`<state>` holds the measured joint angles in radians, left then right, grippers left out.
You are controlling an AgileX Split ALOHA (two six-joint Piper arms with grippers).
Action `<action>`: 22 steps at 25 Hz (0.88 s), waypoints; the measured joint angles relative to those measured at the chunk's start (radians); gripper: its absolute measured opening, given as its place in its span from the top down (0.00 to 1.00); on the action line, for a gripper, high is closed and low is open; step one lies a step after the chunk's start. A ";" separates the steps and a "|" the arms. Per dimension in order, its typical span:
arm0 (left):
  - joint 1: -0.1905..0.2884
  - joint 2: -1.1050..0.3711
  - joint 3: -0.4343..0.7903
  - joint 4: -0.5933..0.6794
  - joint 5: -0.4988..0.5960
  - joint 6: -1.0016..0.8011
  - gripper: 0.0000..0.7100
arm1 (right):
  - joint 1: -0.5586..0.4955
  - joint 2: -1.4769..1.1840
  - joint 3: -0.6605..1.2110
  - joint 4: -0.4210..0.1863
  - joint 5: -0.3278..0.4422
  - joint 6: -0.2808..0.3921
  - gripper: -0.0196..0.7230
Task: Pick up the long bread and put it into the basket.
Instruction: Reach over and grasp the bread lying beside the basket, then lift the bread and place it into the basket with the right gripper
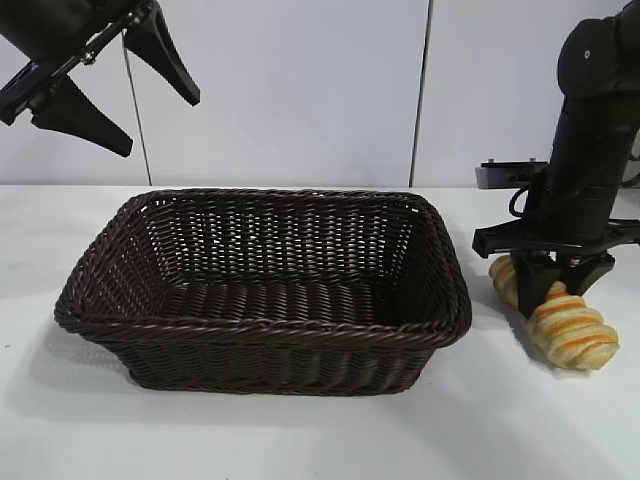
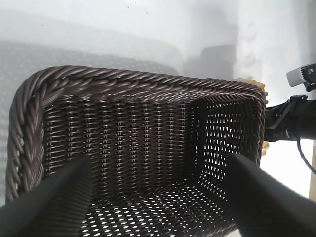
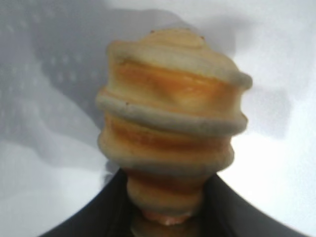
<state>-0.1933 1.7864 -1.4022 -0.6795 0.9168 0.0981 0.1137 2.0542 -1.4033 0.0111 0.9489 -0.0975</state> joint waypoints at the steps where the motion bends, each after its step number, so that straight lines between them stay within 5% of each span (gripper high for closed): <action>1: 0.000 0.000 0.000 0.000 0.000 0.000 0.24 | 0.000 -0.019 0.000 0.000 0.001 0.000 0.68; 11: 0.000 0.000 0.000 0.001 0.000 0.000 0.24 | 0.000 -0.166 -0.023 0.027 0.073 0.000 0.69; 22: 0.000 0.000 0.000 0.001 0.002 0.000 0.24 | 0.000 -0.179 -0.304 0.147 0.242 0.000 0.69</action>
<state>-0.1933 1.7864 -1.4022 -0.6786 0.9187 0.0981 0.1137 1.8751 -1.7073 0.1577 1.1905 -0.0975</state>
